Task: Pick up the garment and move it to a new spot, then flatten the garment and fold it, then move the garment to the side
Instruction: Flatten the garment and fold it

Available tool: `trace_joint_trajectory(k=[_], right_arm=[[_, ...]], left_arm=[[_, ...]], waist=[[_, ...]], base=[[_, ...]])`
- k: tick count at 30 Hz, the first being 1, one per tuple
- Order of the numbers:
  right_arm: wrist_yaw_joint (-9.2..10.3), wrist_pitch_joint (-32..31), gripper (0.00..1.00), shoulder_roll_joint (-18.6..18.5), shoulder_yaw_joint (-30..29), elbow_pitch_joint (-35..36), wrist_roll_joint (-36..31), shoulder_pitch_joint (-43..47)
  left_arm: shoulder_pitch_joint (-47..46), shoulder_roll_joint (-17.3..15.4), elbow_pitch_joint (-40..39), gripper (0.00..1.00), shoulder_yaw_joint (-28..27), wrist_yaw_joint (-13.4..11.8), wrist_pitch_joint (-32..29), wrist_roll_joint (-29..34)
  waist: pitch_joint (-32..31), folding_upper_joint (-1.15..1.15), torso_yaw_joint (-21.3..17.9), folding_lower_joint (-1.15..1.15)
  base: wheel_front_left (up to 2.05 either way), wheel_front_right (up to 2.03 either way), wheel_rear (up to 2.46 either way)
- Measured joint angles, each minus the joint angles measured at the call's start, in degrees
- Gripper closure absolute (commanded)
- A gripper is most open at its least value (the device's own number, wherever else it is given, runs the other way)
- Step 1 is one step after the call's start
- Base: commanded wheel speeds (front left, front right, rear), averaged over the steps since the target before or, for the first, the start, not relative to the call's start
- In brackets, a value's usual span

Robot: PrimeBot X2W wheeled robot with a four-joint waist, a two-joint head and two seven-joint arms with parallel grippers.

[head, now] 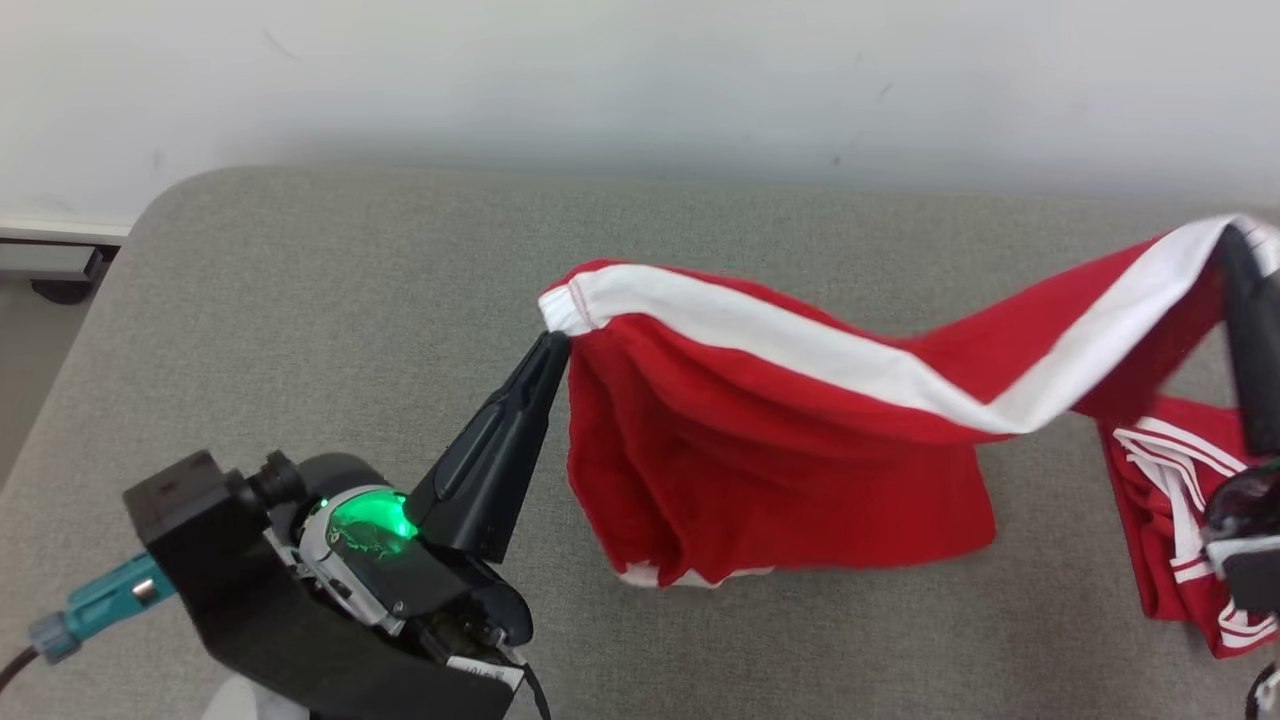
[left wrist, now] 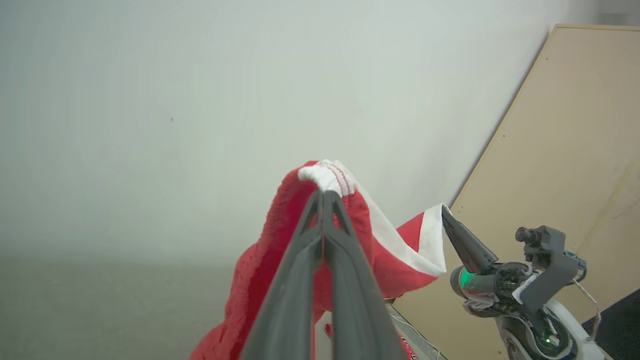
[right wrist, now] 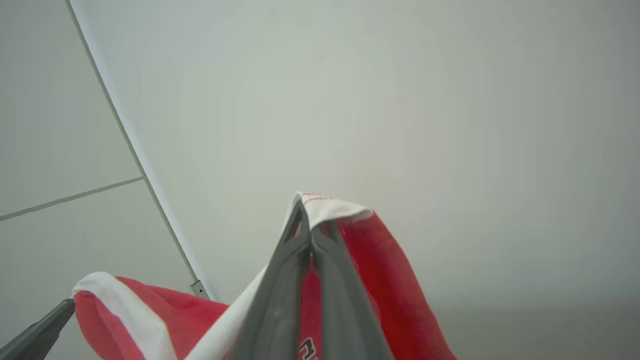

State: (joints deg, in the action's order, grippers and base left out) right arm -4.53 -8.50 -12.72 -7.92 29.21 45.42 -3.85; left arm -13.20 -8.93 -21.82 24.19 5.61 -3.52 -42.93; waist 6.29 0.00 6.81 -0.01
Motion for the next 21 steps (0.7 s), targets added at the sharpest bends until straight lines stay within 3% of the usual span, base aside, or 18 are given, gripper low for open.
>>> trace_joint_trajectory(k=[3,5,11,15,18,21], right_arm=[[0.02,-0.2,1.0,-0.8,-0.8,1.7,-0.2,-3.1],[0.57,-1.6,1.0,-1.2,0.6,-0.9,-0.2,-7.5],[3.14,-7.2,1.0,-0.1,10.5,-19.7,-3.2,-23.0],[4.8,-6.3,1.0,3.3,11.0,-31.6,-3.7,-39.5],[4.77,-3.2,1.0,4.0,7.3,-29.3,-2.5,-47.7],[3.67,-1.9,1.0,2.5,5.3,-25.0,-1.3,-49.1]], left_arm=[[-1.1,0.0,-2.4,1.0,0.2,0.0,-1.2,-0.9],[-3.6,0.0,-1.8,1.0,-0.3,-0.1,-2.3,-0.9],[-14.4,1.6,11.8,1.0,-2.1,-3.9,-6.7,0.5],[-26.4,4.3,21.7,1.0,-4.2,-5.8,-6.9,3.1],[-35.0,5.7,21.6,1.0,-5.9,-6.1,-4.2,3.6],[-39.0,6.4,18.4,1.0,-7.1,-5.5,-0.9,3.6]], waist=[[0.6,0.0,-0.2,0.0],[1.1,0.0,-0.3,0.0],[3.9,0.0,-1.2,0.01],[6.1,0.01,-2.0,0.03],[7.4,0.01,-2.8,0.02],[8.3,0.0,-3.4,0.01]], base=[[0.0,0.0,0.0],[0.0,0.0,0.0],[0.0,0.0,0.0],[0.0,0.0,0.0],[0.0,0.0,0.0],[0.0,0.0,0.0]])
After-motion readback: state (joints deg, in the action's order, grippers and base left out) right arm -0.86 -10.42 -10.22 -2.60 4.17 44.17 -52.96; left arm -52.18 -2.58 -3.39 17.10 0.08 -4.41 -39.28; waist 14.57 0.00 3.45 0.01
